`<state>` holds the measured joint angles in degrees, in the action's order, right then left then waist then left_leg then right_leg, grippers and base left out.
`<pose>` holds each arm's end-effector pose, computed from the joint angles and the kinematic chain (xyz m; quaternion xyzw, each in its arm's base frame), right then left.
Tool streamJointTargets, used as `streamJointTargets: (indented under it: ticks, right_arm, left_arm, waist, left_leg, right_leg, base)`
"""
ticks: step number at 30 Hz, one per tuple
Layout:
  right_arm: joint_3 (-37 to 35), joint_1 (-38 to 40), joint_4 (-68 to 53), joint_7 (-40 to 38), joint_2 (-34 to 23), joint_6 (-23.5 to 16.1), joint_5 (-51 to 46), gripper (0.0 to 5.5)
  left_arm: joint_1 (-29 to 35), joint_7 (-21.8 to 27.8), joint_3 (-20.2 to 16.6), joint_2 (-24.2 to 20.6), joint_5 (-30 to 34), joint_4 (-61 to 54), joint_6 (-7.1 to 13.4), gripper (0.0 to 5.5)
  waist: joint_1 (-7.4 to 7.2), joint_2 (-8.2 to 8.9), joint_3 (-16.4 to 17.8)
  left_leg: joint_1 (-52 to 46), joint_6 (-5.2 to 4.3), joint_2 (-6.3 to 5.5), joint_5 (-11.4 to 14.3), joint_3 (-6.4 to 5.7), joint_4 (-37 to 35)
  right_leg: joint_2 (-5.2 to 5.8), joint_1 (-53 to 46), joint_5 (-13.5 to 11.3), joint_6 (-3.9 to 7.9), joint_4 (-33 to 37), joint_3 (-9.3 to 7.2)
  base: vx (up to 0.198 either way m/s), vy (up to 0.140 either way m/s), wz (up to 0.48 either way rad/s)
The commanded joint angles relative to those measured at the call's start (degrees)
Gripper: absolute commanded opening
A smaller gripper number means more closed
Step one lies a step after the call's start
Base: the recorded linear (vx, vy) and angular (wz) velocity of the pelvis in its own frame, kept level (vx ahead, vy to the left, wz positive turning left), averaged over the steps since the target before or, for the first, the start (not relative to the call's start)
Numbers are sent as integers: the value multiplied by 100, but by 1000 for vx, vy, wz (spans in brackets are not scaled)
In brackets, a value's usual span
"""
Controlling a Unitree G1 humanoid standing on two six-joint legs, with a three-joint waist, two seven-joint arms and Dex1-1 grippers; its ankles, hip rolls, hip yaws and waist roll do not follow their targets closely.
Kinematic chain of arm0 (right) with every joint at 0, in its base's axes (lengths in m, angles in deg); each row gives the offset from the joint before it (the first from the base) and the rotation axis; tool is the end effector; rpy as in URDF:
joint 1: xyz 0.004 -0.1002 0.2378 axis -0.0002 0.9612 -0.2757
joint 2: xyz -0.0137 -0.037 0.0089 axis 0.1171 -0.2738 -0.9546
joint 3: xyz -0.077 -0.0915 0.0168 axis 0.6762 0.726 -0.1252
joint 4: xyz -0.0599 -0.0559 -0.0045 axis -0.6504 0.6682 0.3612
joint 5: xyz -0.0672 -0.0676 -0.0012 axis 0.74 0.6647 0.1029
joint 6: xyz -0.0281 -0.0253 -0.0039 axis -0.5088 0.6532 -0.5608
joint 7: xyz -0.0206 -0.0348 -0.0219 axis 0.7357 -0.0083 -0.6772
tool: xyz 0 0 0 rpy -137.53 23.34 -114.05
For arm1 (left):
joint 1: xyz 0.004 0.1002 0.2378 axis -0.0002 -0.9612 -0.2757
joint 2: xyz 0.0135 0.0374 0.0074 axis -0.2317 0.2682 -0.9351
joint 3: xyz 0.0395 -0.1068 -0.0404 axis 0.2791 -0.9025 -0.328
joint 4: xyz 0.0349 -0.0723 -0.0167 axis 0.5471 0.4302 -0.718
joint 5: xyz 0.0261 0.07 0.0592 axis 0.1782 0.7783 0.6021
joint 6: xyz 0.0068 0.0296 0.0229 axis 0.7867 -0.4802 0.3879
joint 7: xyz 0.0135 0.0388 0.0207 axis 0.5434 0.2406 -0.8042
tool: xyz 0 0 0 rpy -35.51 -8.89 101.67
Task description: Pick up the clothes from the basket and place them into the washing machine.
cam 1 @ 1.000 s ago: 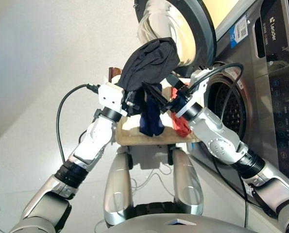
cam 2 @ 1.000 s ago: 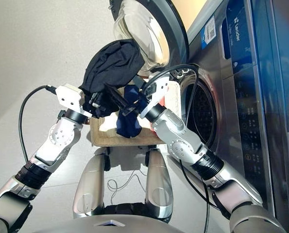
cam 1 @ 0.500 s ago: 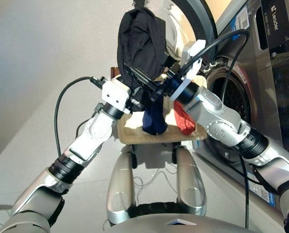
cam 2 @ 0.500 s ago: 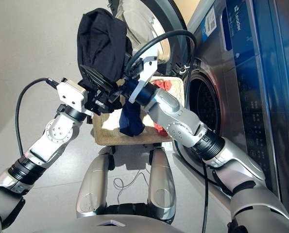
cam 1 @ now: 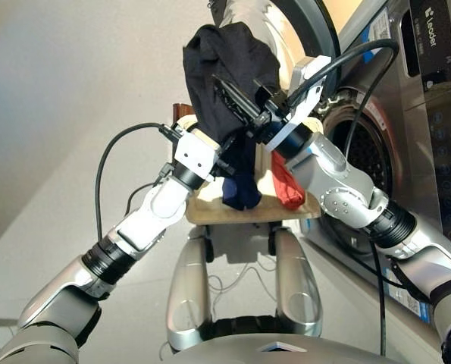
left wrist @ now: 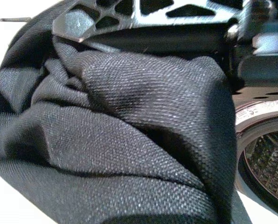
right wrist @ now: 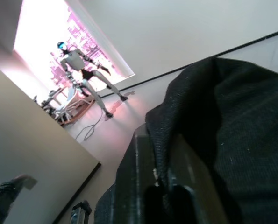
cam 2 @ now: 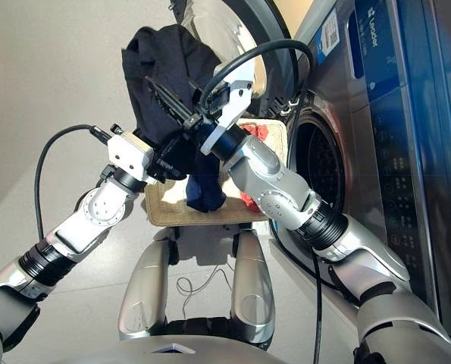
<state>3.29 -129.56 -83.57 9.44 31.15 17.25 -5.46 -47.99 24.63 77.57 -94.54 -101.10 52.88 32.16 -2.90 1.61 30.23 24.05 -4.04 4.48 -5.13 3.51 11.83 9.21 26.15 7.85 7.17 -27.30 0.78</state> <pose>0.2693 -0.0933 0.1922 0.1469 -0.2052 0.4554 0.8538 0.2460 0.1398 0.1286 0.1615 -0.3160 -0.2779 0.8927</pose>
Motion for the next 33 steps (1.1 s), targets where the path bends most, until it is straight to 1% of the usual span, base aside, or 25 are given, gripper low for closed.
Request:
streamJointTargets:
  ticks: [1, 7, 10, 14, 16, 17, 18, 19, 22, 24, 25, 26, 27, 28, 30, 31, 33]
  right_arm:
    - [-158, -65, -537, -21, 197, -311, 390, 0]
    - [-500, 406, -574, -162, 48, -453, 1096, 0]
    - [-801, 767, -484, -213, 78, -644, 1502, 0]
    - [-1146, 1414, -285, -317, 145, -813, 1596, 0]
    - [-1310, 1760, -107, -342, 230, -856, 1525, 0]
    - [-1436, 1982, -20, -357, 267, -888, 1553, 0]
    - [-1511, 2149, 55, -387, 296, -916, 1604, 0]
    - [-1599, 2320, 196, -408, 347, -953, 1614, 0]
    - [-1882, 2714, 757, -634, 565, -1064, 1739, 0]
    - [-2102, 2820, 1334, -948, 787, -1233, 1947, 0]
    - [-2288, 2847, 1578, -1163, 899, -1388, 2104, 0]
    - [-2347, 2824, 1724, -1210, 973, -1419, 2146, 0]
    - [-2479, 2788, 2000, -1418, 1090, -1541, 2219, 0]
    - [-2480, 2780, 2011, -1422, 1096, -1549, 2224, 0]
    - [-2697, 2715, 2356, -1798, 1206, -1712, 2550, 0]
    - [-2921, 2634, 2742, -2162, 1284, -1823, 2785, 0]
    - [-3004, 2609, 2865, -2321, 1325, -1869, 2873, 0]
  left_arm:
    - [452, -186, 20, 11, 436, -801, 416, 0]
    - [473, -540, -82, -142, 819, -822, 480, 0]
    - [439, -724, -158, -176, 1026, -870, 550, 0]
    - [345, -1007, -234, -189, 1197, -796, 621, 0]
    - [264, -1071, -295, -149, 1157, -740, 641, 0]
    - [207, -1096, -332, -151, 1157, -730, 656, 170]
    - [159, -1112, -373, -148, 1151, -720, 675, 317]
    - [110, -1134, -402, -122, 1140, -696, 689, 550]
    - [8, -1197, -486, -31, 1063, -640, 747, 550]
    - [-18, -1236, -504, 29, 992, -595, 804, 550]
    - [-30, -1241, -504, 53, 946, -584, 839, 550]
    - [-20, -1233, -495, 51, 920, -570, 864, 550]
    - [5, -1249, -473, 85, 897, -568, 886, 550]
    - [13, -1250, -467, 83, 897, -564, 887, 550]
    - [43, -1260, -448, 114, 793, -562, 956, 550]
    - [93, -1272, -421, 131, 759, -587, 988, 550]
    - [114, -1280, -411, 131, 736, -599, 1002, 550]
  waist:
    - [17, 47, -340]
    - [-12, 41, -319]
    - [-28, 19, -317]
    - [-58, 30, -326]
    - [-75, 31, -326]
    - [-78, 27, -335]
    - [-83, 25, -337]
    - [-87, 16, -335]
    - [-111, 7, -321]
    - [-123, -14, -308]
    - [-134, -26, -302]
    - [-133, -32, -292]
    - [-141, -49, -288]
    - [-138, -48, -286]
    - [-138, -79, -281]
    - [-140, -104, -287]
    - [-135, -113, -287]
  left_leg:
    - [92, -33, -67, 824, 97, 911]
    - [127, -26, -67, 816, 83, 931]
    - [139, -20, -67, 812, 62, 928]
    - [154, -11, -81, 812, 57, 930]
    - [175, -8, -85, 807, 50, 938]
    - [183, -6, -85, 807, 44, 941]
    - [193, -4, -88, 808, 42, 948]
    - [199, -2, -92, 805, 32, 949]
    - [219, 0, -100, 800, 19, 955]
    - [225, 9, -109, 802, 23, 961]
    - [229, 14, -111, 805, 23, 960]
    - [238, 13, -111, 809, 22, 969]
    - [258, 18, -118, 812, 17, 982]
    - [263, 18, -117, 815, 15, 987]
    - [279, 22, -125, 820, 1, 1000]
    - [297, 27, -143, 827, -10, 1014]
    - [303, 25, -145, 833, -14, 1016]
  right_leg:
    - [60, 36, -880, 140, 947, 29]
    - [67, 34, -891, 146, 959, 23]
    - [70, 29, -875, 148, 955, 12]
    - [75, 37, -873, 157, 950, 8]
    - [78, 51, -876, 165, 944, 7]
    - [77, 56, -870, 170, 940, 3]
    - [77, 62, -867, 169, 934, 3]
    - [80, 64, -864, 172, 929, 2]
    - [84, 71, -869, 179, 935, 2]
    - [88, 82, -875, 186, 937, 7]
    - [94, 86, -875, 188, 941, 0]
    - [97, 88, -874, 188, 943, -5]
    - [103, 97, -876, 189, 943, -1]
    - [103, 99, -875, 189, 942, -2]
    - [117, 109, -867, 189, 944, -10]
    - [129, 118, -868, 196, 940, -13]
    - [131, 116, -862, 197, 938, -15]
  base:
    - [0, 0, 0]
    - [0, 0, 0]
    - [0, 0, 0]
    - [0, 0, 0]
    - [0, 0, 0]
    - [0, 0, 0]
    - [0, 0, 0]
    - [0, 0, 0]
    - [0, 0, 0]
    - [0, 0, 0]
    - [0, 0, 0]
    - [0, 0, 0]
    - [0, 0, 0]
    - [0, 0, 0]
    - [0, 0, 0]
    - [0, 0, 0]
    - [0, 0, 0]
